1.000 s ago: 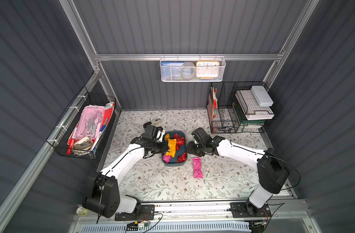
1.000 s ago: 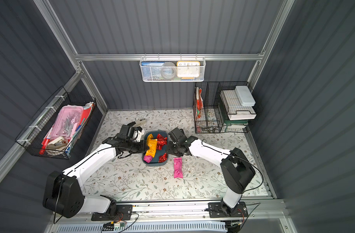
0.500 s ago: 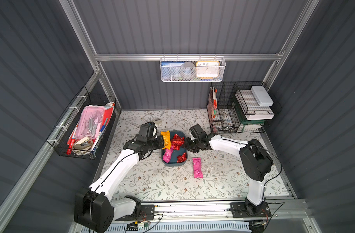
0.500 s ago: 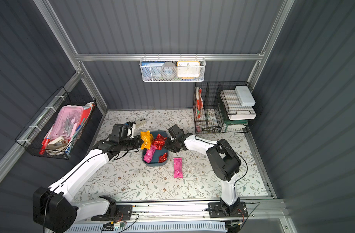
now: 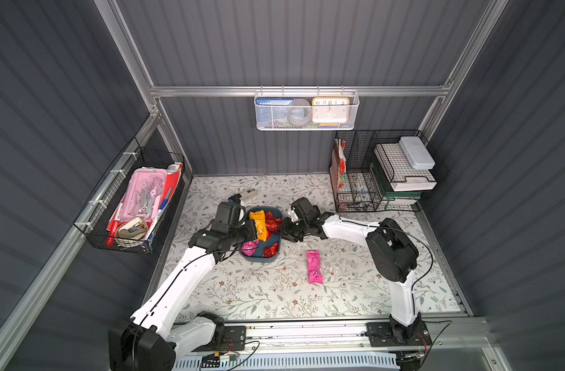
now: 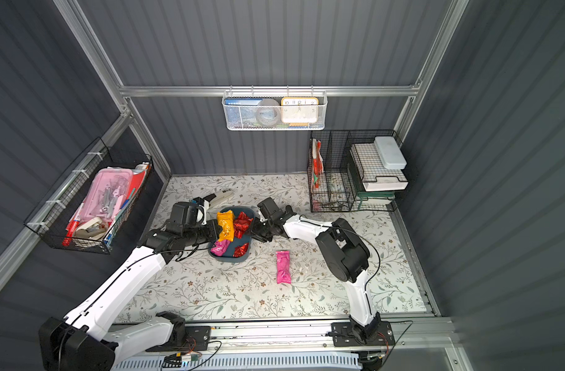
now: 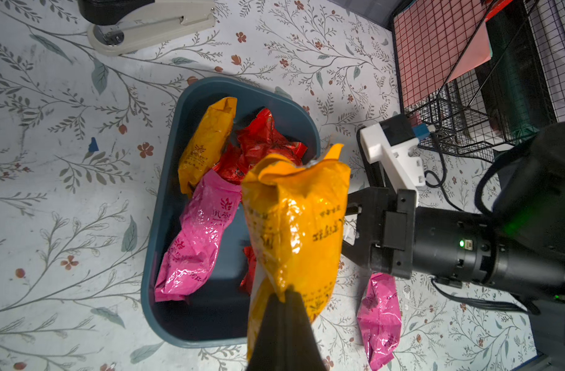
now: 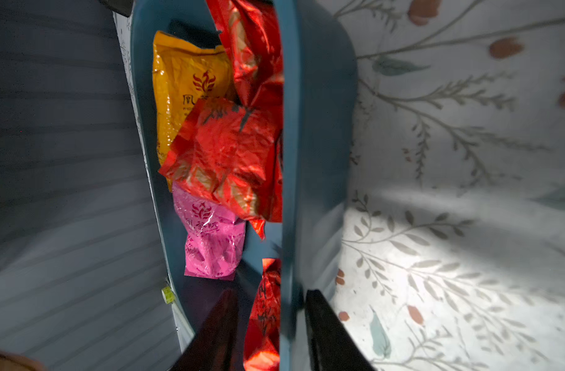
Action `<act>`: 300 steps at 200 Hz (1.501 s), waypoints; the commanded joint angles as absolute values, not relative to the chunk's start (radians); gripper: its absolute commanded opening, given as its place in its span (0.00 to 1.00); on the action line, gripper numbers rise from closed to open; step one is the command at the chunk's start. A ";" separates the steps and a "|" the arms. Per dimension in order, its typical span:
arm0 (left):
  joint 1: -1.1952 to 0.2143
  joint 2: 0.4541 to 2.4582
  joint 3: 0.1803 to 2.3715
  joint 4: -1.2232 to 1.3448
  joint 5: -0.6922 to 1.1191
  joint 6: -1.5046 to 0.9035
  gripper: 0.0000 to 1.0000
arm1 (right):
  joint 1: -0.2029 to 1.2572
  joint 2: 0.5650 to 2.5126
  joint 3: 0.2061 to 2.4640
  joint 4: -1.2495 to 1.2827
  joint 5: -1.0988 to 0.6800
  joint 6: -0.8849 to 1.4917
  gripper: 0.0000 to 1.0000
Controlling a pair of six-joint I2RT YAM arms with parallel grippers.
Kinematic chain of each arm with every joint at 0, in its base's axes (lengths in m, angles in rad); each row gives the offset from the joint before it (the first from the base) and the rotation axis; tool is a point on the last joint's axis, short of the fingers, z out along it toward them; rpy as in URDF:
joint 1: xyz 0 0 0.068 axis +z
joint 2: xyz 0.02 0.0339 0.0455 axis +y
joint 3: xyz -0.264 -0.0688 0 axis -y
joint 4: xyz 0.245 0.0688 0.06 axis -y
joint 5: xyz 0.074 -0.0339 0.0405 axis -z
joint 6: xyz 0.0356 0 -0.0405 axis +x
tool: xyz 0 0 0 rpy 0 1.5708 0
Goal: Take the tea bags out of the storage box
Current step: Move the storage box to the center of the board, then place the tea bag at the center of the board.
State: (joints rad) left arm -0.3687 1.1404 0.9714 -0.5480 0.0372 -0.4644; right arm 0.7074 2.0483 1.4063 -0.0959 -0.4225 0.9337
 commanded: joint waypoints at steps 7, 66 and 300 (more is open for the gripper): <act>-0.373 1.117 0.953 -0.559 0.077 -0.447 0.00 | 0.690 1.984 1.407 -0.132 -0.413 0.904 0.43; -0.383 1.171 0.941 -0.434 0.215 -0.504 0.00 | 0.577 1.673 1.145 -0.217 -0.326 0.860 0.44; -0.735 1.792 1.166 -0.261 -0.048 -0.609 0.34 | 0.488 1.283 0.922 -0.471 -0.123 0.840 0.44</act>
State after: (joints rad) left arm -0.7334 1.8023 1.1809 -0.2676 -0.0368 -0.5926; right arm 0.4915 1.2877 0.9283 -0.4461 -0.1112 0.8440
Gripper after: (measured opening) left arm 0.238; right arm 0.437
